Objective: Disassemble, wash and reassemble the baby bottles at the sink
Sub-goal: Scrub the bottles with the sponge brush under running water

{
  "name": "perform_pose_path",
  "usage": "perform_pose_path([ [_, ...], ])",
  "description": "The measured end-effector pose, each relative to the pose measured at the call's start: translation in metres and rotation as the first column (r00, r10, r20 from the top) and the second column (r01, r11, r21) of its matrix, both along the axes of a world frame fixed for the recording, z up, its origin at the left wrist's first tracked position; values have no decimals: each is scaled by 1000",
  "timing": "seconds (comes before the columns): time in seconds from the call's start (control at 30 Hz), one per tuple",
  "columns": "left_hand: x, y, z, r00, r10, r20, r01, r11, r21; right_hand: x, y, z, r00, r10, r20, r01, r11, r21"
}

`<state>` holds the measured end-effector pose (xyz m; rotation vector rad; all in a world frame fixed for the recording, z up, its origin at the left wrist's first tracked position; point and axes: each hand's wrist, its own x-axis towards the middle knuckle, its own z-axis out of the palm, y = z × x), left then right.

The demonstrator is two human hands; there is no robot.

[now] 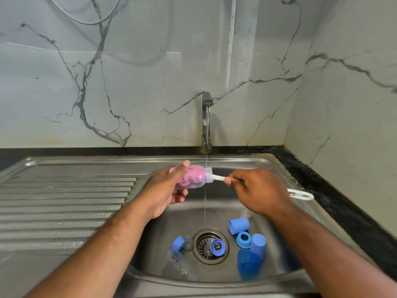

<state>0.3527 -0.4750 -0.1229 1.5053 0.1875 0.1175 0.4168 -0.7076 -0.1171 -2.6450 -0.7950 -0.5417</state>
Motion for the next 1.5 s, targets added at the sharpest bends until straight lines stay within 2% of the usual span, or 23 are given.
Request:
perform_pose_path([
  [0.1,1,4,4,981,-17,194,-14,987,158,3,-1,0,995,-89,-52,88,996,-29],
  [0.17,1,5,4,968,-20,250,-28,982,189,3,-1,1,993,-99,-70,97,995,-40],
  [0.3,1,5,12,957,115,266,-94,991,-90,4,-3,1,998,-34,-56,33,999,-15],
  [0.37,1,10,11,971,161,178,-137,980,-142,5,-2,1,1000,28,-5,-28,1000,13],
  [0.4,1,13,7,987,131,93,-119,985,-125,5,-2,1,998,52,18,-53,998,35],
  [0.47,-3,13,0,994,-28,-109,18,996,-90,5,-2,1,997,60,46,-62,997,53],
  [0.53,-5,6,-4,978,-141,-153,136,990,-38,8,-3,-1,998,7,68,-9,1000,18],
  [0.6,-2,1,-4,991,-133,-9,133,991,10,10,-6,-3,998,-54,42,54,999,4],
  [0.67,2,4,-3,982,-135,134,131,991,38,13,-8,-4,995,-89,-50,90,996,22],
  [0.77,2,13,-7,956,-224,192,194,967,165,14,-6,-5,982,-121,-144,117,993,-35],
  [0.8,2,13,-8,955,-207,211,181,974,136,15,-6,-5,979,-121,-164,117,993,-34],
  [0.87,3,11,-2,969,-72,235,79,997,-20,17,-8,-5,983,-82,-164,87,996,27],
  [0.93,5,14,1,979,62,194,-35,990,-137,16,-10,-3,993,-14,-114,24,996,84],
  [0.97,6,17,0,987,80,139,-64,991,-114,14,-9,-2,997,30,-68,-24,995,94],
  [1.03,5,19,-7,999,0,-38,-1,1000,-10,9,-6,-2,992,120,34,-123,987,100],
  [1.1,1,11,-13,980,-84,-180,85,996,0,7,-4,-4,986,154,64,-160,982,102],
  [1.17,2,10,-12,987,-53,-152,59,998,34,8,-5,-4,990,139,-24,-137,986,92],
  [1.27,10,30,-9,988,149,-27,-145,981,133,11,-9,0,966,137,-217,-128,990,56],
  [1.37,12,56,-11,936,352,7,-351,933,73,18,-24,9,931,124,-343,-105,992,73],
  [1.43,13,59,-14,920,392,33,-393,916,82,23,-39,11,906,34,-422,-59,997,-46],
  [1.5,14,54,-19,930,363,63,-368,919,140,23,-46,7,862,-86,-499,-58,962,-267],
])
